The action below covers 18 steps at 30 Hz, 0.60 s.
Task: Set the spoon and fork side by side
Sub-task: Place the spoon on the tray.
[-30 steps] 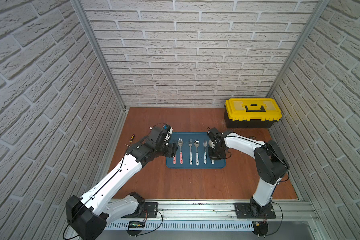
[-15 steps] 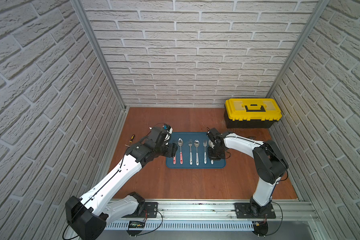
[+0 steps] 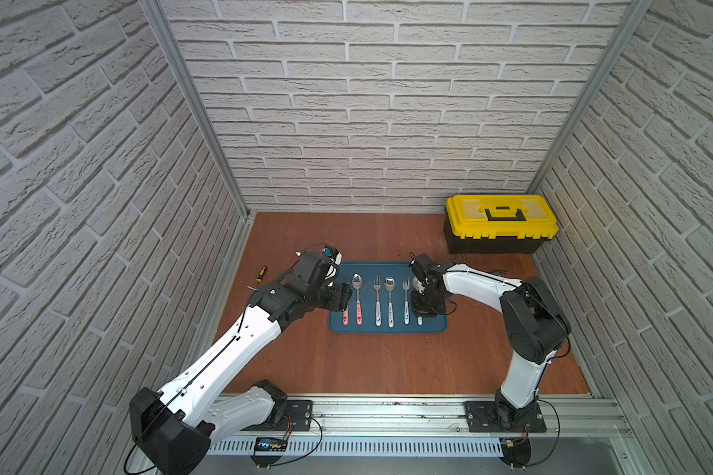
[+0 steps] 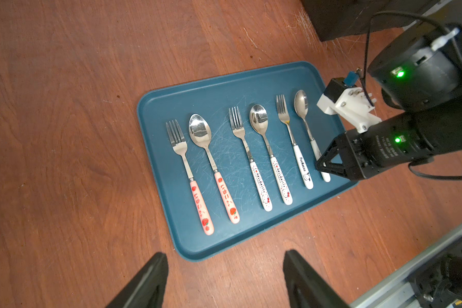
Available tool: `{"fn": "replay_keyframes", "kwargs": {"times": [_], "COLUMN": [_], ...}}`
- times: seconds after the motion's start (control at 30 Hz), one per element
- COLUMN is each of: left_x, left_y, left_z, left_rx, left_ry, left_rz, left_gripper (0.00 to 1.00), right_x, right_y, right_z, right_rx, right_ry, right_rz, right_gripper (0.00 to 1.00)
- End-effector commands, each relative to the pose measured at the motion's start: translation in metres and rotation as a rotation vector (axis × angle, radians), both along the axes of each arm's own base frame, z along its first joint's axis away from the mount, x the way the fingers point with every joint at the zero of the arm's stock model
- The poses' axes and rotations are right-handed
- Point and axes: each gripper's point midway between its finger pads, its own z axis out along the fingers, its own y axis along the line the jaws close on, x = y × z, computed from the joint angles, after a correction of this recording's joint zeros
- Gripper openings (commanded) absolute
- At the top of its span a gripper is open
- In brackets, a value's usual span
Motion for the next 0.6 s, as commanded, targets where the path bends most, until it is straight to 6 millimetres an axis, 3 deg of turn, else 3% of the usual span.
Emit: {"fn": "replay_keyframes", "kwargs": {"times": [0.0, 0.23, 0.57], "left_x": [0.004, 0.003, 0.003], "left_y": [-0.004, -0.005, -0.002], "left_z": [0.005, 0.004, 0.009], "left_rx": [-0.017, -0.014, -0.004], "left_ry": [-0.023, -0.019, -0.025], "left_rz": [-0.003, -0.007, 0.000], "left_gripper": [0.73, 0.74, 0.77], "right_x": [-0.003, 0.001, 0.011], "right_y": [-0.002, -0.001, -0.003], "right_z": [-0.003, 0.007, 0.043], "right_rx": [-0.016, -0.019, -0.028], "right_ry": [-0.007, -0.035, -0.117], "right_rz": [-0.003, -0.003, -0.006], "right_gripper": [0.18, 0.32, 0.39]}}
